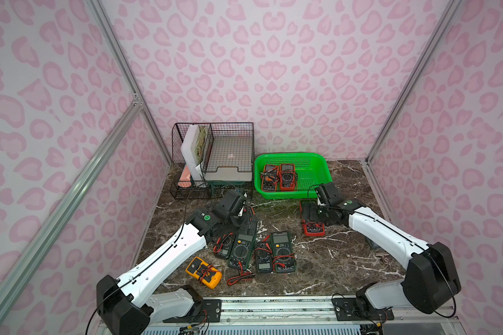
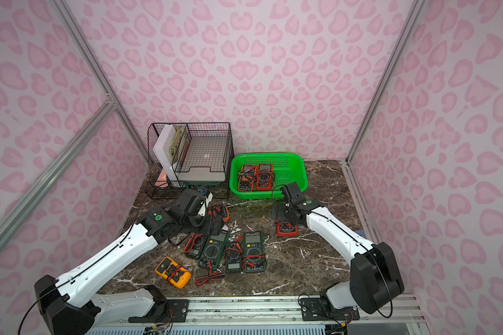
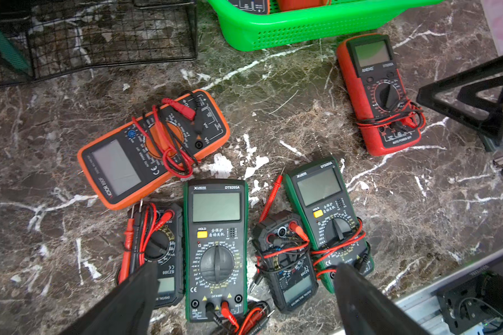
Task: Put the multimeter into the basket
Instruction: Pick up the multimeter from the center of the board.
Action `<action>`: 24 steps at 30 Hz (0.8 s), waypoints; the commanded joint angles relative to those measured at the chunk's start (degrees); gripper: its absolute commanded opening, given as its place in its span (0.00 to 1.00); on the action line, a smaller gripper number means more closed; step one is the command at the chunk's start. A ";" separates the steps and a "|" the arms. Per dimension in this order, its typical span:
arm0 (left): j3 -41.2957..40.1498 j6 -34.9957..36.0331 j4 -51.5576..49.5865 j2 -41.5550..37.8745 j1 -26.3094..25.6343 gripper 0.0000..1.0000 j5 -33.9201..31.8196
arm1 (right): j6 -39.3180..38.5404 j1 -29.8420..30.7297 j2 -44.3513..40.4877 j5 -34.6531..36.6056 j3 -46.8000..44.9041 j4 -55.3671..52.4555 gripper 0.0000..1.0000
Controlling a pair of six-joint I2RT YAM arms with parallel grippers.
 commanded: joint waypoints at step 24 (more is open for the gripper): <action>-3.94 -4.83 4.54 1.30 7.66 0.99 8.89 | -8.23 -1.85 11.46 6.86 3.35 1.70 0.99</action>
